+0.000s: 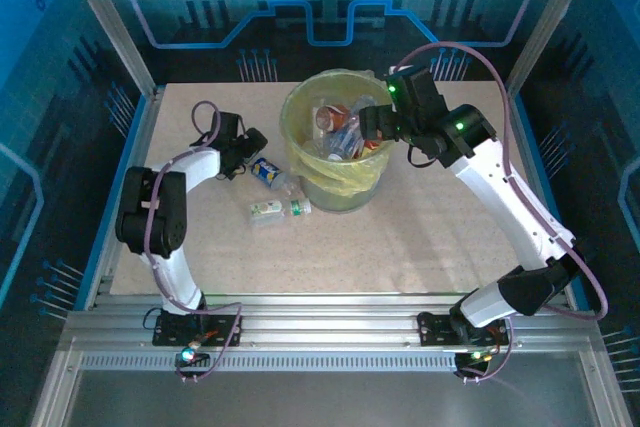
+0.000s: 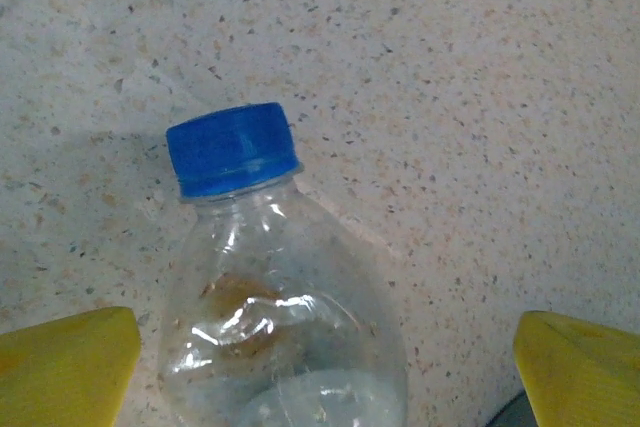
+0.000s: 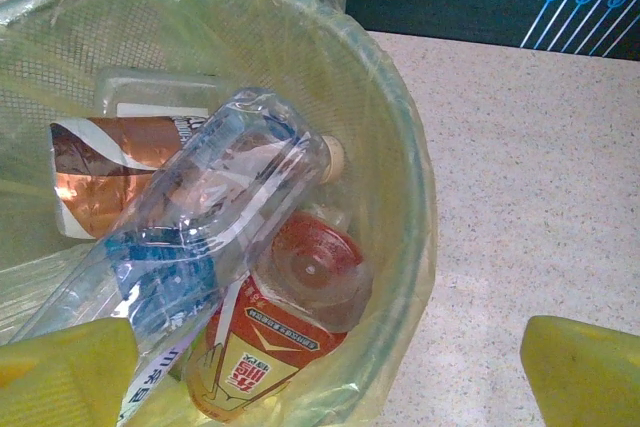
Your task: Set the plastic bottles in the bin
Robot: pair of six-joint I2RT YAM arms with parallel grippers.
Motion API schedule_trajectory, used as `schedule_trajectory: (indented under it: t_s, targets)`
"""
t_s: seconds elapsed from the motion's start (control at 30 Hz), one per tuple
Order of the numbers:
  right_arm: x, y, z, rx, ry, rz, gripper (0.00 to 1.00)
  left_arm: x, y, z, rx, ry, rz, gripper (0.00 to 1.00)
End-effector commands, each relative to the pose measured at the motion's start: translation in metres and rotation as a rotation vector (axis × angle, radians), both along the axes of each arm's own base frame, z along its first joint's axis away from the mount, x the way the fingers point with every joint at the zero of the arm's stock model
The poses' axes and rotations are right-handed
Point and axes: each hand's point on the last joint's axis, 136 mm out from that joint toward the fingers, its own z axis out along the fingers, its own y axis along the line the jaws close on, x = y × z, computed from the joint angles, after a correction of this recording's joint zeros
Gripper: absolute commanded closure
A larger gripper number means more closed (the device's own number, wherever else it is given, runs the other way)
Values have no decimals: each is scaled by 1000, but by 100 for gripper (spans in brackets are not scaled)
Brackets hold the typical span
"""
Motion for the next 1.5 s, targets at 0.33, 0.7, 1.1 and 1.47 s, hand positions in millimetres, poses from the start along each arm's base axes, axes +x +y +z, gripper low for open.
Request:
schedule_trajectory:
  t_s: [0.33, 0.7, 1.1, 1.47]
  targets:
    - [6, -10, -5, 18, 9, -49, 0, 10, -9, -23, -121, 33, 64, 17]
    - [4, -12, -2, 26, -3, -48, 0, 33, -5, -4, -144, -76, 95, 43]
    - [-7, -20, 10, 69, -70, -52, 0, 57, 27, 127, 48, -465, 5, 51]
    - [-18, -28, 8, 129, -110, -80, 0, -8, 25, 314, 405, -832, -170, 52]
